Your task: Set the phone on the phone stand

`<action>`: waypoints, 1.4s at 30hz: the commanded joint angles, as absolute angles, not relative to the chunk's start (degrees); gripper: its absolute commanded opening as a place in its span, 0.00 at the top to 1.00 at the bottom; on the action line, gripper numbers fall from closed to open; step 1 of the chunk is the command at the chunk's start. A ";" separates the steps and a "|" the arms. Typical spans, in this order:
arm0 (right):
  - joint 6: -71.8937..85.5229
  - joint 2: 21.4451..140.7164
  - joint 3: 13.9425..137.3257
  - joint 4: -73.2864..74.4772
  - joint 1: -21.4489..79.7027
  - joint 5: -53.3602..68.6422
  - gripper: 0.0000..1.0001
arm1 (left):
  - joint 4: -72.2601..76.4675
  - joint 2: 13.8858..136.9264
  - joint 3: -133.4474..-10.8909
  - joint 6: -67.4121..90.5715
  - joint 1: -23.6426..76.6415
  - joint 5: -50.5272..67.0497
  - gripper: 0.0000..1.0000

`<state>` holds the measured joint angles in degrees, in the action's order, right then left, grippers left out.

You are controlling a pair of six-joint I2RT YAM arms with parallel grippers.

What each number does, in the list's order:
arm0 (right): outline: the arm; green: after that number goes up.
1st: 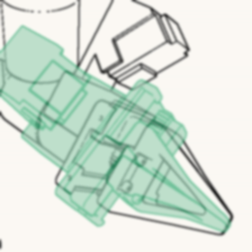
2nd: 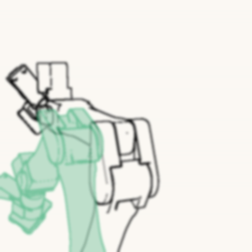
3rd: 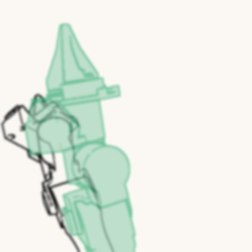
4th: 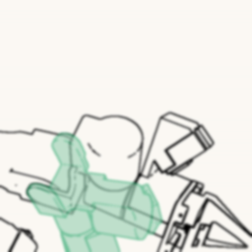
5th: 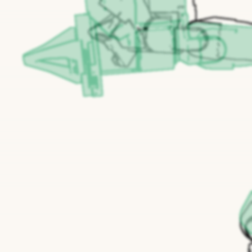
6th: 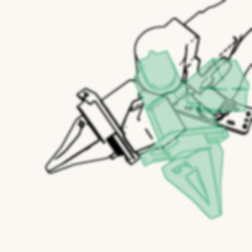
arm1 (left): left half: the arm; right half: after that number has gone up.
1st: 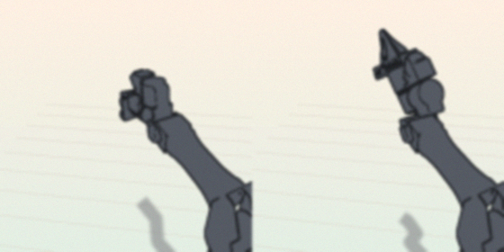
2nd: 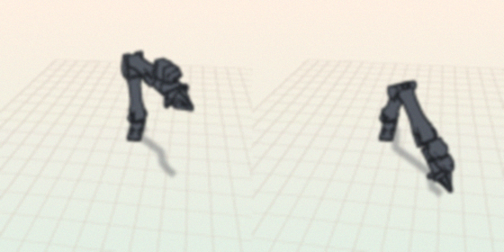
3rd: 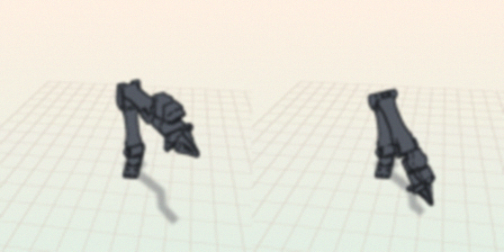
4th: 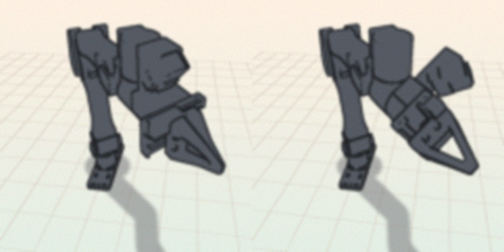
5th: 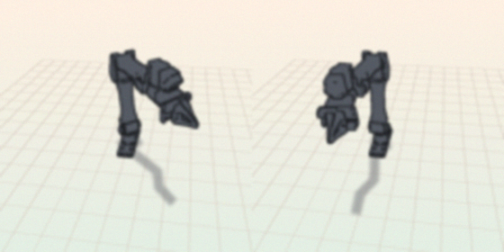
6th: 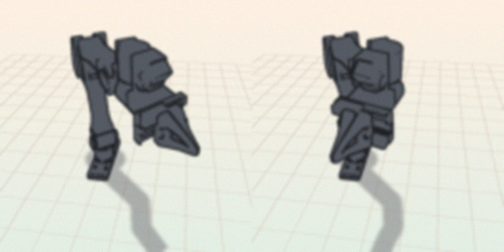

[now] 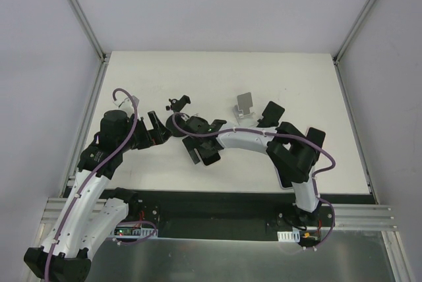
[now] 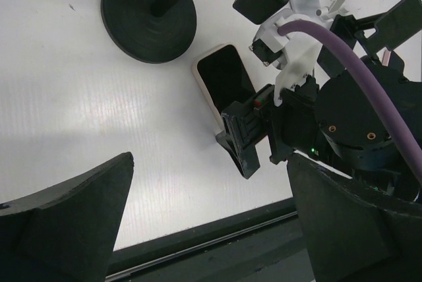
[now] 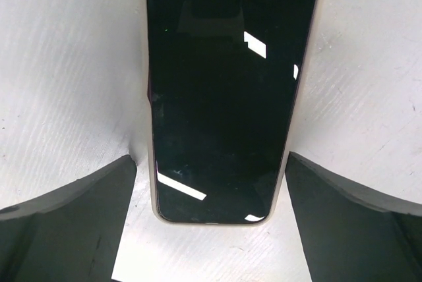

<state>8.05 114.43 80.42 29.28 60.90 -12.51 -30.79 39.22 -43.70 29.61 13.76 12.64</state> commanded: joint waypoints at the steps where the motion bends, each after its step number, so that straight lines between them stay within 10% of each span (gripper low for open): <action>1: 12.13 114.79 80.95 33.31 60.29 -11.61 0.02 | -31.11 38.93 -45.00 29.97 13.27 14.15 0.01; 12: 15.82 108.65 71.99 31.12 62.40 -13.71 0.60 | -31.64 40.78 -43.60 31.37 13.27 16.52 0.02; 26: 21.80 94.76 54.68 9.51 69.17 -19.68 0.89 | -18.82 46.83 -29.99 42.71 13.36 33.82 0.15; 42: 15.64 83.76 41.48 -8.52 71.37 -23.47 0.99 | -0.80 58.00 -25.75 51.50 23.99 29.98 0.18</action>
<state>16.64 86.83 41.23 -1.67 71.24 -21.67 -6.35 55.66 -26.28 48.86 22.59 31.24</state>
